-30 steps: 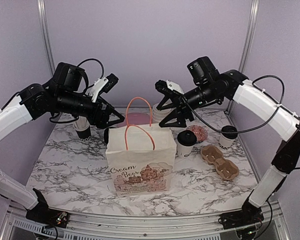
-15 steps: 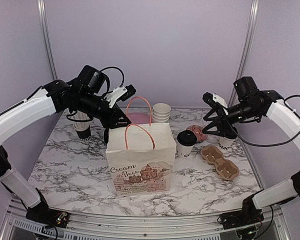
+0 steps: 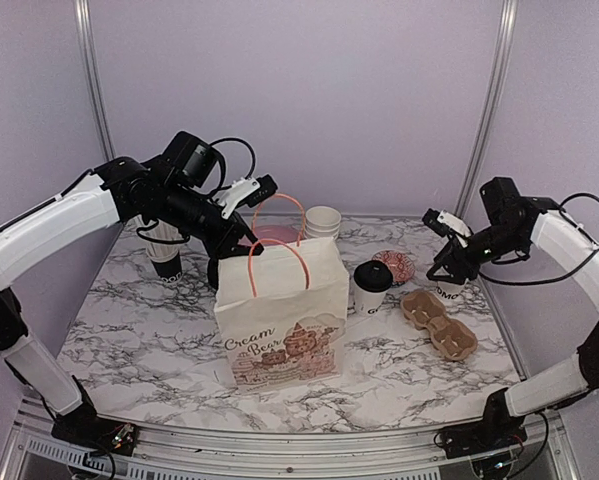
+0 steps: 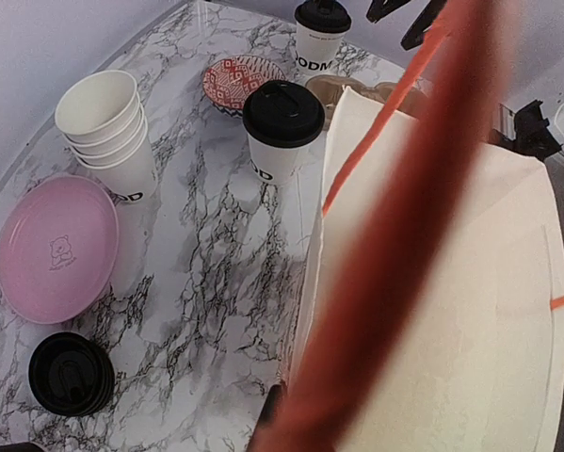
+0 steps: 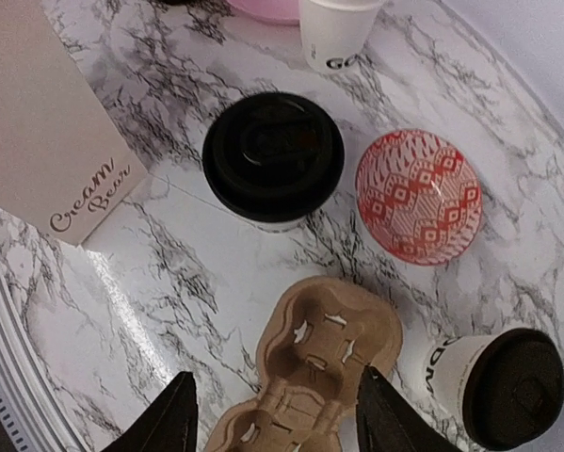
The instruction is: Pack the takeout coffee
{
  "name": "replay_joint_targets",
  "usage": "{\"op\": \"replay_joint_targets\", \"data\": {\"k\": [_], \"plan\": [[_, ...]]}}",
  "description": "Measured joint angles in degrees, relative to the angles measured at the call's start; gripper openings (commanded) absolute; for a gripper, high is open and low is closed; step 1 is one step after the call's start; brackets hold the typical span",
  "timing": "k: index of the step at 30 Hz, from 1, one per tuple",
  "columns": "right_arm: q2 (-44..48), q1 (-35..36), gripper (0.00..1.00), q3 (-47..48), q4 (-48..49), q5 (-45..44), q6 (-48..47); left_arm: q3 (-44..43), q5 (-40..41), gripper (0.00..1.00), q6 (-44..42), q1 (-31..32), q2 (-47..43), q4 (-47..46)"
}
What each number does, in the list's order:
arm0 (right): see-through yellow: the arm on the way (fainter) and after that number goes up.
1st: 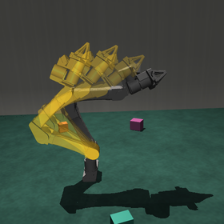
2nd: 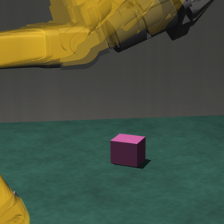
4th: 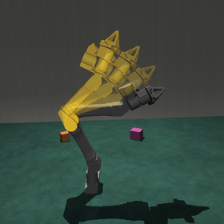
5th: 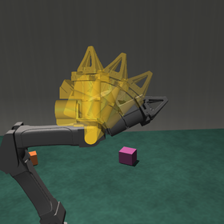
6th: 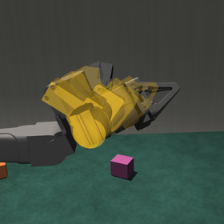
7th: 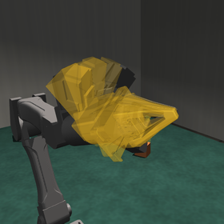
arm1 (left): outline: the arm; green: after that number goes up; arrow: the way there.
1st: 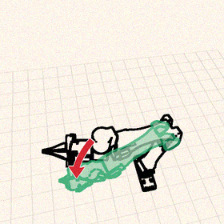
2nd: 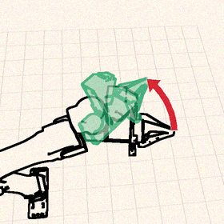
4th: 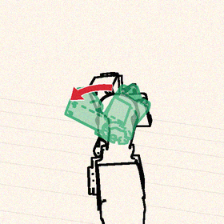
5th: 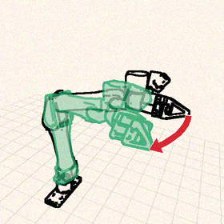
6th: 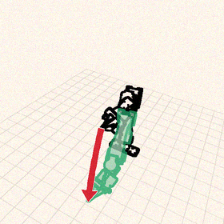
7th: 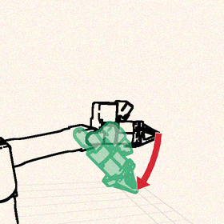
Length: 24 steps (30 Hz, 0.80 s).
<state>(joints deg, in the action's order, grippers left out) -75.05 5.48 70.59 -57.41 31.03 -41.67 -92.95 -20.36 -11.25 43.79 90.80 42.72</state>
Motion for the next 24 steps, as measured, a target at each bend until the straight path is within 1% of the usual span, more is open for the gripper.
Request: {"op": "replay_joint_targets", "data": {"k": [7, 11, 19, 24], "plan": [[-1.31, -1.79, 0.56, -10.25, 2.38, -12.5, 3.08, 1.31, 0.98, 0.0, -0.22, 0.13, -3.45, 0.59], [-2.08, -1.86, 0.56, -13.14, 3.45, -17.35, 4.24, 1.33, 1.42, 0.0, -0.35, 0.15, -4.63, 0.7], [-6.58, -1.86, 0.58, -14.64, 4.94, -21.75, 6.25, 2.1, 2.51, 0.0, -0.39, 0.2, -5.46, 0.87], [-9.38, -1.86, 0.54, -14.56, 5.73, -22.56, 7.54, 2.82, 2.93, 0.0, -0.42, 0.2, -5.68, 0.85]]}}
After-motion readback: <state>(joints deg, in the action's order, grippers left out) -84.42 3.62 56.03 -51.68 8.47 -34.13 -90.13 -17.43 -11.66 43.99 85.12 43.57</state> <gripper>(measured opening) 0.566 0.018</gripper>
